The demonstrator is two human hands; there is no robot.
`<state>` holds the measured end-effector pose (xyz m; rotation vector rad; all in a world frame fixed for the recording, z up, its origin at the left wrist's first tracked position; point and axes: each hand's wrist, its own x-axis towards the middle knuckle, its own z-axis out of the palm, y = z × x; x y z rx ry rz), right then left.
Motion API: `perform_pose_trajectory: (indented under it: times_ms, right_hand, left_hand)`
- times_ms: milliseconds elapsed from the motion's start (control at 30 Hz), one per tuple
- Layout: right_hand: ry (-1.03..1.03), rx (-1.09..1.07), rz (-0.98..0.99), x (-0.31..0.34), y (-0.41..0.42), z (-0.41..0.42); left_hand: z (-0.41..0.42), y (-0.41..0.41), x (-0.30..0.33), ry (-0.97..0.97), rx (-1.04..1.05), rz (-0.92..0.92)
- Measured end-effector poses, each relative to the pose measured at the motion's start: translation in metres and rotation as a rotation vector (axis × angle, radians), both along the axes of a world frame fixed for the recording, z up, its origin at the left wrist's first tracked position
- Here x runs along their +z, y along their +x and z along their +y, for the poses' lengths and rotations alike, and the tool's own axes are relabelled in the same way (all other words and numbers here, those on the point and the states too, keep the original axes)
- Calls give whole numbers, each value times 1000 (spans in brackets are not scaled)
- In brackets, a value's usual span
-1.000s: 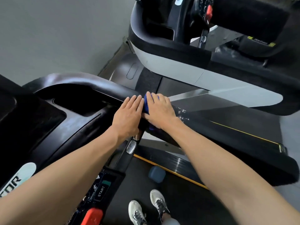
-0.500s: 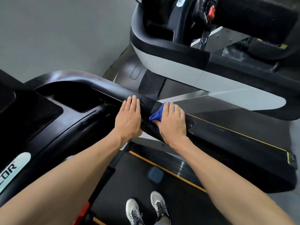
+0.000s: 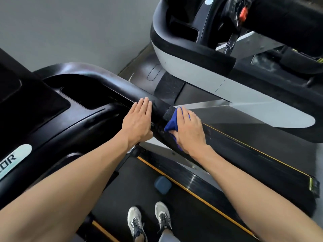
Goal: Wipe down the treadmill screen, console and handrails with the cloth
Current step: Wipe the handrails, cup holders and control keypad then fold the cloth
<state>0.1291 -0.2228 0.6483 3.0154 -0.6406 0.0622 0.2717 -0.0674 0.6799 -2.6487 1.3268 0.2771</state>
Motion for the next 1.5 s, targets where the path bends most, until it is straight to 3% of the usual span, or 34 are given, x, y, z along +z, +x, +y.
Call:
perform_pose_trajectory:
  times_ms: [133, 267, 300, 400, 500, 667, 900, 1000, 1067, 1133, 1200, 1333, 1400, 1500]
  right_hand:
    - [169, -29, -91, 7, 12, 15]
    - [791, -164, -428, 64, -6, -10]
    - [853, -233, -483, 77, -12, -18]
    - [735, -375, -655, 92, -40, -54]
    - [603, -432, -649, 75, -70, -68]
    - [240, -467, -329, -11, -83, 6]
    - [267, -608, -380, -13, -11, 50]
    - [317, -469, -391, -8, 13, 63]
    - [500, -297, -421, -1, 53, 70]
    - [944, -195, -465, 21, 90, 75]
    - [1354, -222, -522, 42, 104, 84]
    - [1992, -335, -509, 75, 94, 92]
    - [2115, -238, -401, 79, 92, 96]
    - [2021, -201, -316, 88, 93, 99]
  left_hand:
    - [-7, -6, 8, 40, 37, -2]
    - [-18, -22, 20, 41, 50, -13]
    - [-20, -28, 22, 40, 35, -10]
    - [-21, -41, 27, 4, 2, -3]
    - [-23, -48, 27, -41, -13, 1]
    - [-20, -55, 18, -61, -12, 64]
    - [13, -33, 7, -154, 37, 79]
    - [22, -20, -4, -192, 74, 105]
    - [25, -18, -6, -299, 97, 175]
    - [29, -22, 6, -536, 224, 311]
    - [34, -23, 20, -782, 523, 486]
    - [45, -10, 53, -1241, 1139, 1151]
    - [52, -6, 66, -1283, 1223, 1376]
    - [64, -2, 69, -1355, 1155, 1355]
